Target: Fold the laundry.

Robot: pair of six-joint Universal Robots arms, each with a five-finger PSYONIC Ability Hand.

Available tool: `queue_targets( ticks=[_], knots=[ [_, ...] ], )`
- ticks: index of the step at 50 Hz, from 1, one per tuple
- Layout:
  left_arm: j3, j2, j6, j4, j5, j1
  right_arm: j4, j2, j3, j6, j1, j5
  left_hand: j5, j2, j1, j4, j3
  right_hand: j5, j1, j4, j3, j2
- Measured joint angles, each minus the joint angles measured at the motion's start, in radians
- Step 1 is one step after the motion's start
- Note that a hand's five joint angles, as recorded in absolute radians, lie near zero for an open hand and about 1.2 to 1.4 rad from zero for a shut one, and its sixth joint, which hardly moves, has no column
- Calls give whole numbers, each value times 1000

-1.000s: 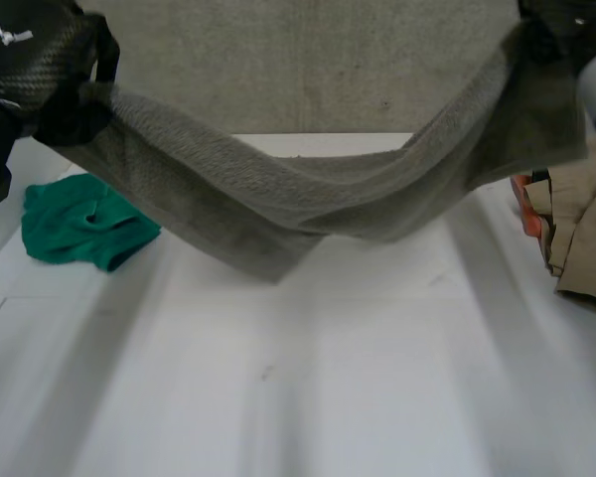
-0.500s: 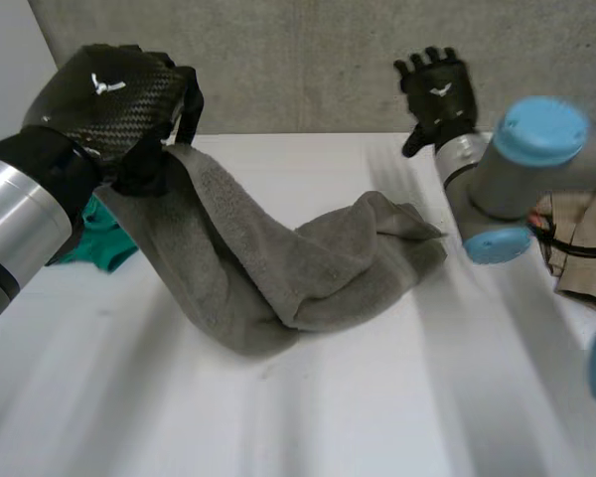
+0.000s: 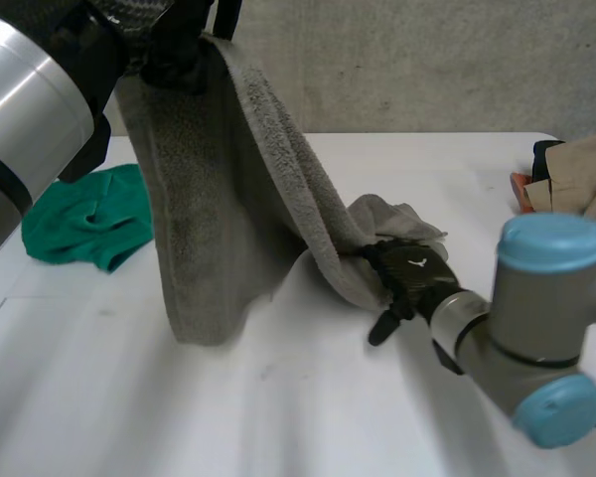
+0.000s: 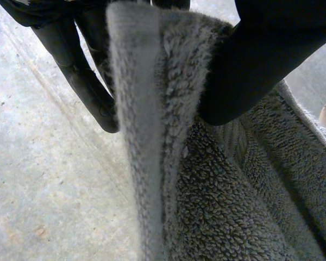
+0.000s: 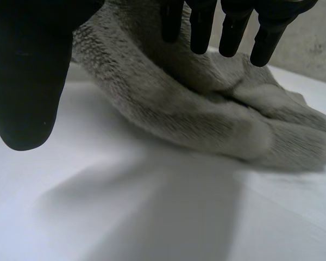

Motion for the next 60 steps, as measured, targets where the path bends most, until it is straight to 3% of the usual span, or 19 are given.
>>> queue_targets(
  ticks=[4, 9, 15, 20, 22, 25, 31, 35, 39, 43, 48, 53, 60],
  knots=[
    [36, -16, 6, -16, -17, -22, -144, 74, -14, 86, 49, 54, 0, 0, 0, 0, 0, 222, 219, 226, 231, 228],
    [48, -19, 10, -22, -33, -27, -194, 134, -57, 135, 77, 132, 0, 0, 0, 0, 0, 862, 867, 870, 875, 898],
    [4, -19, 19, -23, -48, 25, -166, 33, -69, 56, 37, 201, 0, 0, 0, 0, 0, 940, 908, 978, 966, 960],
    [-66, -33, 42, -23, -30, 116, -82, -139, -67, -144, -60, 130, 0, 0, 0, 0, 0, 940, 908, 978, 966, 960],
    [-131, -72, 73, -22, 16, 200, 35, -242, -88, -342, -146, 13, 0, 0, 0, 1, 0, 940, 908, 979, 966, 960],
    [-182, -133, 105, -23, 84, 272, 185, -284, -134, -507, -215, -87, 0, 0, 0, 1, 0, 940, 908, 979, 968, 960],
    [-208, -297, 137, -22, 233, 339, 454, -204, -264, -681, -263, -169, 0, 0, 0, 3, 1, 940, 908, 979, 969, 960],
    [-144, -409, 143, -2, 276, 345, 500, -92, -369, -713, -246, -163, 0, 0, 0, 3, 3, 940, 908, 979, 971, 960],
    [6, -501, 137, 65, 233, 346, 430, 20, -508, -717, -226, -137, 0, 2, 0, 3, 3, 940, 908, 980, 973, 960],
    [193, -533, 114, 195, 139, 347, 242, 86, -658, -699, -214, -109, 0, 2, 0, 4, 3, 940, 908, 982, 973, 960],
    [320, -483, 62, 406, 59, 335, -61, 67, -718, -609, -211, -97, 0, 2, 0, 4, 3, 940, 908, 982, 973, 959],
    [315, -425, 22, 556, 23, 320, -271, 4, -676, -471, -219, -100, 0, 2, 0, 4, 3, 949, 908, 982, 973, 960],
    [185, -415, 20, 580, 16, 320, -223, -20, -595, -379, -238, -139, 0, 2, 0, 4, 3, 952, 908, 982, 973, 960]
  ],
)
